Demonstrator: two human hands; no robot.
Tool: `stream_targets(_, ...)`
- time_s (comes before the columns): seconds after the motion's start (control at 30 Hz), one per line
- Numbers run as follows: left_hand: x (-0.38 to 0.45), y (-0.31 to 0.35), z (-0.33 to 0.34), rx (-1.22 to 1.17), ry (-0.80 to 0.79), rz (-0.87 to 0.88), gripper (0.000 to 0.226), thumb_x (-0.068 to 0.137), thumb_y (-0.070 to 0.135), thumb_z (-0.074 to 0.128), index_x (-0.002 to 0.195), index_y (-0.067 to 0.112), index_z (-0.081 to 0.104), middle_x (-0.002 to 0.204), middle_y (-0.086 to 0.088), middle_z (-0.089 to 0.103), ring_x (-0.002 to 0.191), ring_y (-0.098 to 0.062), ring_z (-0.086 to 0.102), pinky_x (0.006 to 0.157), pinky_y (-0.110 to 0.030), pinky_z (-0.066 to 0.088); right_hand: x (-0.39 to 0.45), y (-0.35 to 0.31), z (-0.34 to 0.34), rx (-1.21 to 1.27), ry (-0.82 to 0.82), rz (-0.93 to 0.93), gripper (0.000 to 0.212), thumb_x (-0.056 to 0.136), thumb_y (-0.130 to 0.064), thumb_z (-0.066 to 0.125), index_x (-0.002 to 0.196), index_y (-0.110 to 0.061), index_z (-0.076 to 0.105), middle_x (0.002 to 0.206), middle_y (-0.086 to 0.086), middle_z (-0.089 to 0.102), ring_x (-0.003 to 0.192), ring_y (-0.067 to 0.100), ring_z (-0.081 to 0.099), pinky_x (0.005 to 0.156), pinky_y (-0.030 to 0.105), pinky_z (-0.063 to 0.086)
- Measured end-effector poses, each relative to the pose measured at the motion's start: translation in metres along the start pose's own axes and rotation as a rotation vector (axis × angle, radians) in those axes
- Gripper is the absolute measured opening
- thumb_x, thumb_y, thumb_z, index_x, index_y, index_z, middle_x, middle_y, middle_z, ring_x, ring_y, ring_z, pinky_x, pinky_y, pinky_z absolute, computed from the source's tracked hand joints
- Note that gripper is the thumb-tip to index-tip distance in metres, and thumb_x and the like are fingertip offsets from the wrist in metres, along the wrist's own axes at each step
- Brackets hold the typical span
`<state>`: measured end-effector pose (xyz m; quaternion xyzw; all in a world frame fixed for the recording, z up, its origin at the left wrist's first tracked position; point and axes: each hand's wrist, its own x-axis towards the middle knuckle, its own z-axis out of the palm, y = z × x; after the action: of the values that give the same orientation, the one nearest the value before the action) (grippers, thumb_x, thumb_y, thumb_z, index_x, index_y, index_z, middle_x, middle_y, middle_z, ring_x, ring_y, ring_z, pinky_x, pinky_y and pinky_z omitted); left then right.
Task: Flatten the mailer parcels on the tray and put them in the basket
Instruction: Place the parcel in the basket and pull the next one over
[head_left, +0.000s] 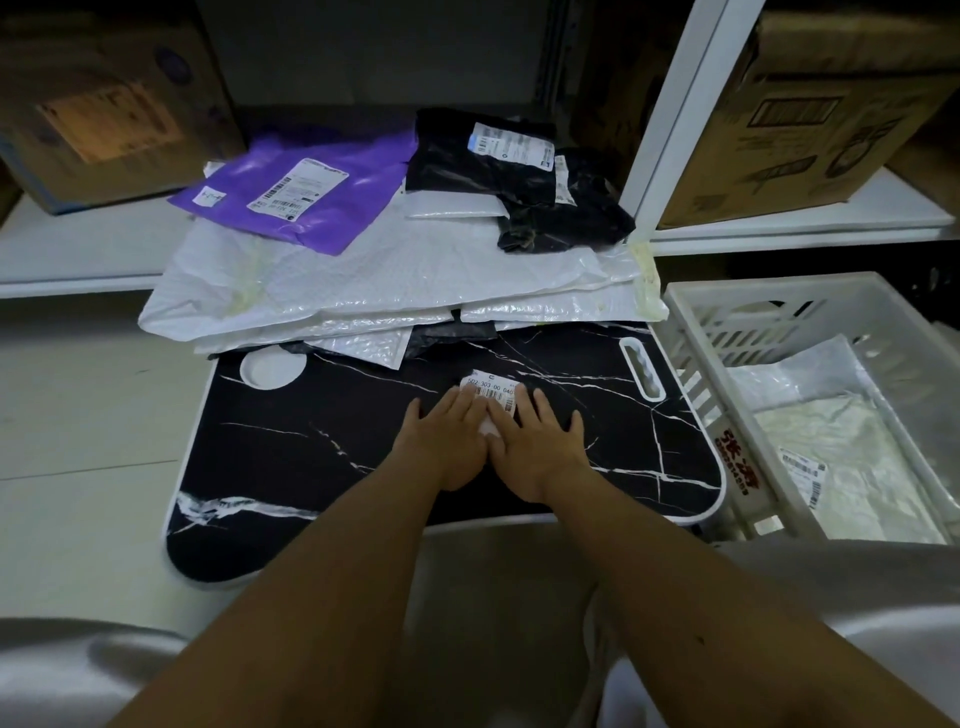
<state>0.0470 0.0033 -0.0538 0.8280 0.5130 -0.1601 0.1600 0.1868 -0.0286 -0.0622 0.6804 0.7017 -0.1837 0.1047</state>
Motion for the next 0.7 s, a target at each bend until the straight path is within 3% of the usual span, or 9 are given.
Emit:
stream_targets(0.27, -0.001, 0.005, 0.002, -0.012, 0.017, -0.132, 0.056, 0.099, 0.048, 0.012, 0.151, 0.035, -0.003, 0.16, -0.006, -0.013, 0.147, -0.029, -0.011, 0.115, -0.058, -0.003, -0.002, -0.007, -0.002, 0.009, -0.008, 0.097, 0.058, 0.1, -0.051, 0.01, 0.153, -0.034, -0.005, 0.161, 0.008, -0.014, 0.147, 0.027, -0.016, 0.113, 0.063, -0.003)
stream_targets(0.4, -0.006, 0.013, 0.004, 0.007, 0.037, -0.215, 0.057, 0.099, 0.05, 0.011, 0.152, 0.034, -0.003, 0.16, -0.011, -0.006, 0.147, -0.031, -0.011, 0.115, -0.057, -0.003, -0.011, -0.016, 0.003, 0.139, 0.115, 0.177, 0.055, 0.101, -0.047, 0.024, 0.151, -0.024, 0.019, 0.16, 0.015, 0.002, 0.148, 0.03, 0.003, 0.114, 0.057, 0.012)
stream_targets(0.47, -0.01, 0.018, 0.005, 0.012, 0.072, -0.263, 0.058, 0.099, 0.05, 0.014, 0.152, 0.031, 0.001, 0.159, -0.016, 0.004, 0.147, -0.032, -0.002, 0.115, -0.056, 0.004, -0.016, -0.021, 0.002, 0.2, 0.232, 0.276, 0.049, 0.099, -0.045, 0.035, 0.141, -0.018, 0.034, 0.152, 0.021, 0.02, 0.139, 0.033, 0.025, 0.11, 0.051, 0.027)
stream_targets(0.53, -0.016, 0.022, 0.003, -0.001, 0.133, -0.307, 0.058, 0.099, 0.049, 0.023, 0.151, 0.026, 0.011, 0.151, -0.018, 0.024, 0.141, -0.032, 0.02, 0.112, -0.05, 0.02, -0.022, -0.024, 0.0, 0.266, 0.33, 0.384, 0.042, 0.097, -0.04, 0.041, 0.131, -0.015, 0.041, 0.135, 0.019, 0.038, 0.122, 0.031, 0.039, 0.098, 0.044, 0.039)
stream_targets(0.6, -0.022, 0.025, 0.001, -0.058, 0.214, -0.344, 0.052, 0.098, 0.042, 0.034, 0.146, 0.02, 0.027, 0.138, -0.014, 0.039, 0.127, -0.029, 0.036, 0.101, -0.042, 0.035, -0.026, -0.026, -0.004, 0.429, 0.335, 0.449, 0.04, 0.096, -0.032, 0.044, 0.133, -0.015, 0.041, 0.128, 0.018, 0.042, 0.114, 0.032, 0.045, 0.089, 0.041, 0.043)
stream_targets(0.7, -0.03, 0.03, -0.004, -0.322, 0.241, -0.389, 0.043, 0.094, 0.023, 0.042, 0.136, 0.015, 0.039, 0.129, -0.015, 0.042, 0.118, -0.031, 0.042, 0.093, -0.039, 0.041, -0.026, -0.026, -0.011, 0.826, 0.243, 0.491, 0.047, 0.094, -0.021, 0.044, 0.14, -0.02, 0.034, 0.129, 0.016, 0.046, 0.106, 0.031, 0.054, 0.077, 0.034, 0.041)
